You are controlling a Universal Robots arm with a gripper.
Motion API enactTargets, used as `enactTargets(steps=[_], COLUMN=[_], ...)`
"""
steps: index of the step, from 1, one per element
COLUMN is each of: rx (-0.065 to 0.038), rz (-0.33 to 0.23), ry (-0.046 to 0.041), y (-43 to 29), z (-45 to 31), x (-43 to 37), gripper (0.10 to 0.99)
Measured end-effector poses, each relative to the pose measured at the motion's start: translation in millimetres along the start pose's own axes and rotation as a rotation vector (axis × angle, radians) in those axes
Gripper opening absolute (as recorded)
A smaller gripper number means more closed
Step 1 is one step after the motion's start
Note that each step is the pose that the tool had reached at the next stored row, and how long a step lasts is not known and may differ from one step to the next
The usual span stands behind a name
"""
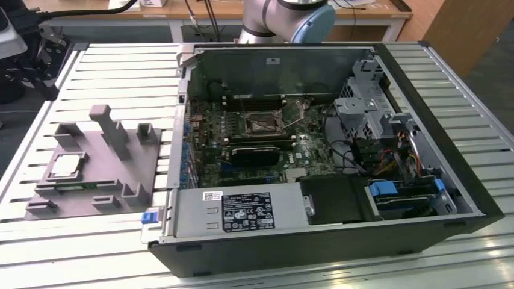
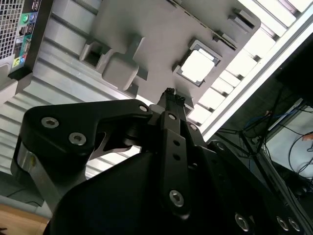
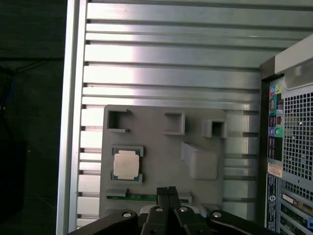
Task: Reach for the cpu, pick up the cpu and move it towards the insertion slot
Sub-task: 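Reach for the cpu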
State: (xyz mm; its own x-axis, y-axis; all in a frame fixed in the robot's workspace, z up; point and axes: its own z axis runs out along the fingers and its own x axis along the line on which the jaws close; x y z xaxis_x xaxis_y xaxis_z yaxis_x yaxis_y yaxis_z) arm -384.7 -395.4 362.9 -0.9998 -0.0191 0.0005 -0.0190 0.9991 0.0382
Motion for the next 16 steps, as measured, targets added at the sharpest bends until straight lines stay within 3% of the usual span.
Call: enactTargets(steps=[16], rx=[0.0], rz=[0.0], ry=[0.0], y=[0.4], z=[0.1], x=[19.9], gripper=[0.106])
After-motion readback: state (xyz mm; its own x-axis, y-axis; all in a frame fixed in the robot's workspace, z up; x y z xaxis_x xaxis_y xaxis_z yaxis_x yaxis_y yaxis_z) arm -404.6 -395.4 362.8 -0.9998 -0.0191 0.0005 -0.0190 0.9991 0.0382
